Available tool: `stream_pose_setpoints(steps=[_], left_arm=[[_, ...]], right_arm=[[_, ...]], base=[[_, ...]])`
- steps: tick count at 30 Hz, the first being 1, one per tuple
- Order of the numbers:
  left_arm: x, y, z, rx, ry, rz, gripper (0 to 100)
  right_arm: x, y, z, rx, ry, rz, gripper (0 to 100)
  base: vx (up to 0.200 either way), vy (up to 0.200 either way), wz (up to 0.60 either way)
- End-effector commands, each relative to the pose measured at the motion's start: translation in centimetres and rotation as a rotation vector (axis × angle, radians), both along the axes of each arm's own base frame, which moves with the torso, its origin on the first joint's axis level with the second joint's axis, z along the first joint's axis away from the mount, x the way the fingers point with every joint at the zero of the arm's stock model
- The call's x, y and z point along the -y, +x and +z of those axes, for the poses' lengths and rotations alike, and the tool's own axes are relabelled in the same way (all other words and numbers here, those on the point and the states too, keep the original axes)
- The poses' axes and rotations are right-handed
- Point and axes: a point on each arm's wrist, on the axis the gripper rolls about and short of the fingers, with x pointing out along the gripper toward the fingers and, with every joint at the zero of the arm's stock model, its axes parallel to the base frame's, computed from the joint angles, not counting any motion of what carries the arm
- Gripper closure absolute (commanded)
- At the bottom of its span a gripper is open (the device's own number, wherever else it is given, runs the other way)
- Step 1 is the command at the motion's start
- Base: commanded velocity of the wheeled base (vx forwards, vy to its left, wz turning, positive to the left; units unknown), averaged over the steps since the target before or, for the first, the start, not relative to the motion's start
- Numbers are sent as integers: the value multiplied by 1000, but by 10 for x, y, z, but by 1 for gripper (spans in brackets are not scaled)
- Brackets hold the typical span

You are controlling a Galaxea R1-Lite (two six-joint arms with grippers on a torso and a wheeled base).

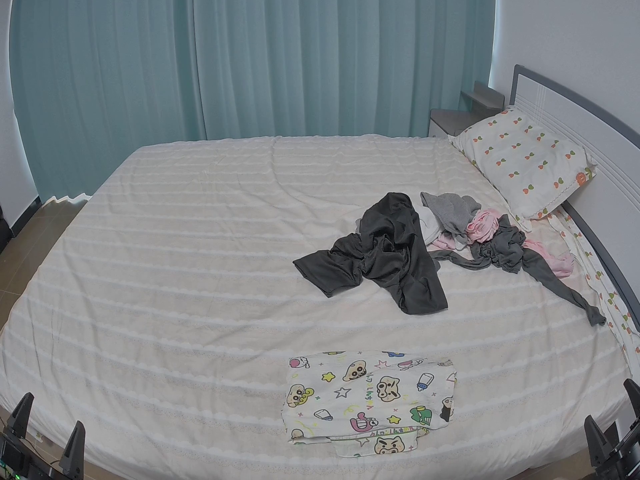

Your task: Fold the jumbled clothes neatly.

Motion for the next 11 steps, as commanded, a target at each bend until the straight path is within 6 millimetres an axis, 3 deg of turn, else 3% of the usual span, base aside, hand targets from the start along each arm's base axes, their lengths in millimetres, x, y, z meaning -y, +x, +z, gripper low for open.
stream_pose_setpoints(steps=[1,11], left_arm=[[0,1,-5,-13,2,1,0],[0,1,-5,-12,3,0,0]], right_arm=[[0,-1,0,10,-1,0,0],[0,-1,0,5,-1,3,0]], base=[[0,0,0],[0,0,0]])
